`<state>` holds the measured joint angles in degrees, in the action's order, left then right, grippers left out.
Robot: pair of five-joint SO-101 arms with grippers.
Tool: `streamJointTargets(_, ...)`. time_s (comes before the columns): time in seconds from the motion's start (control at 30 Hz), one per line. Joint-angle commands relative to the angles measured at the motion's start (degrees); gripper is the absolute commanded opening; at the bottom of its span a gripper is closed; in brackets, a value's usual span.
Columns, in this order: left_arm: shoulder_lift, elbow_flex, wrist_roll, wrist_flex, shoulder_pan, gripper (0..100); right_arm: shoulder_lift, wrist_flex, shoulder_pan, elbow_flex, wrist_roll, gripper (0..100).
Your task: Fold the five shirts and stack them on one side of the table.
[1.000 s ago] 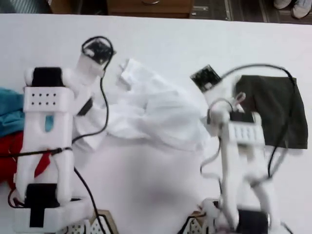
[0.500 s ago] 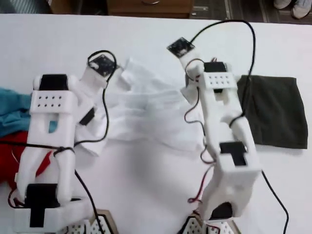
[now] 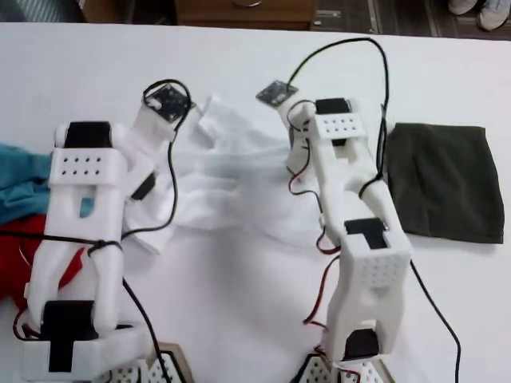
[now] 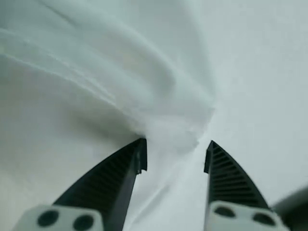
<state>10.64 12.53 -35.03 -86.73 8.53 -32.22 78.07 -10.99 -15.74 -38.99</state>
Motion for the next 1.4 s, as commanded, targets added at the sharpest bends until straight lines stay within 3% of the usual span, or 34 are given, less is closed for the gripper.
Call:
streamJointTargets(0.0, 2.29, -0.4, -0.44, 0.26, -0.79, 2, -1.71, -2.24, 1.19, -2.55, -1.05, 20.0)
streamJointTargets(0.3, 2.2, -0.4, -0.44, 0.62, -0.97, 2, -5.05, -1.54, 1.89, -2.55, -1.05, 19.7)
streamJointTargets(0.63, 2.46, -0.4, -0.44, 0.62, -0.97, 2, -2.68, -0.75, 2.33, -2.46, -0.35, 3.6)
streamJointTargets(0.93, 2.29, -0.4, -0.44, 0.62, -0.97, 2, -1.45, -0.57, 2.86, -2.64, 2.11, 2.0)
streamJointTargets(1.37, 2.46, -2.33, -0.09, 0.09, -2.29, 2, 31.96, 4.7, 7.34, -2.11, -9.41, 1.9)
